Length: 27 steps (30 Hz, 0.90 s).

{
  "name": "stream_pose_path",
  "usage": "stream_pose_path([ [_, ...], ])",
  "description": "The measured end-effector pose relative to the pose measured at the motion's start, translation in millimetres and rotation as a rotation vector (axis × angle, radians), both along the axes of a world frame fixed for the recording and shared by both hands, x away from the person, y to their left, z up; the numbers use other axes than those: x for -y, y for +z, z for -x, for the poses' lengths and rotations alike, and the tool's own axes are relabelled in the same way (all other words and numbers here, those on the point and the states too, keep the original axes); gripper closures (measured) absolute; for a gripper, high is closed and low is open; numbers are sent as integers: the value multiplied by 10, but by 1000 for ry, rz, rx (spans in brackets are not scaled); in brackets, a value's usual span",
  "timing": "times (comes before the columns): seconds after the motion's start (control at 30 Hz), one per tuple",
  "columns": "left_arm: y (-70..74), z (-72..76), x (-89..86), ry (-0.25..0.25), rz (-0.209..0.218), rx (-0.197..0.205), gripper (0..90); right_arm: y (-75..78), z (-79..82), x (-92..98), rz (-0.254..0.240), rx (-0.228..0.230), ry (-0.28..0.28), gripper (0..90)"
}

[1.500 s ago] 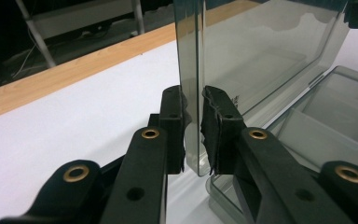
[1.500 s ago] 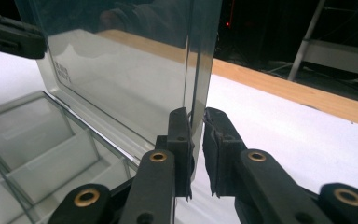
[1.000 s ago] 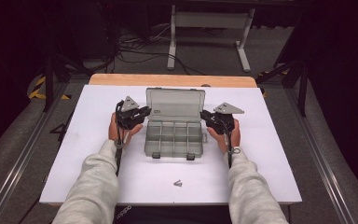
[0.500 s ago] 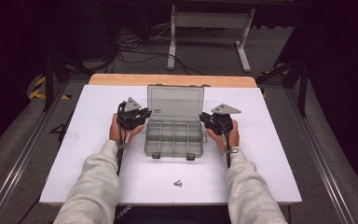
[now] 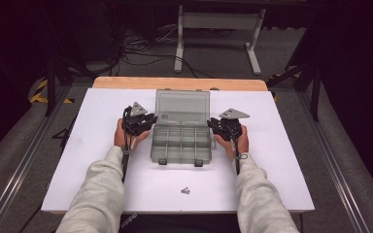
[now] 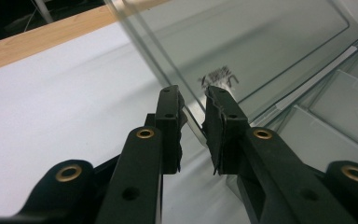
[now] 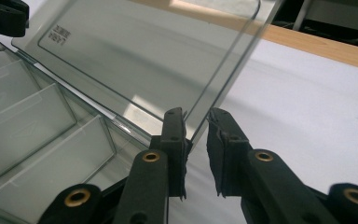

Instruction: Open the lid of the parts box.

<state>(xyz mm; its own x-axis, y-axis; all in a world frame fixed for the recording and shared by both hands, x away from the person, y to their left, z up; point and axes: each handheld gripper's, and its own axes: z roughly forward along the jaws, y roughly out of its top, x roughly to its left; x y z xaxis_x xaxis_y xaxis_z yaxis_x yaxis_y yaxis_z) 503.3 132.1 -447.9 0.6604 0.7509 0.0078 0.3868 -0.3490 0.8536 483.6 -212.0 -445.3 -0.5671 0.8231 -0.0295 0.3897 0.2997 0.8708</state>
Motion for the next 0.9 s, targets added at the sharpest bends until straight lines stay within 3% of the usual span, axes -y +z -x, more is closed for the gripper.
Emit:
stream_pose_path([
  [0.4,-23,-4,-3,3,-6,-13,760,-11,-4,8,-9,-9,-3,767],
  [0.7,125,87,-70,-21,-21,37,749,62,38,76,-12,7,-11,744],
  [0.9,264,212,-144,-59,-16,83,724,158,125,142,-24,47,12,735],
])
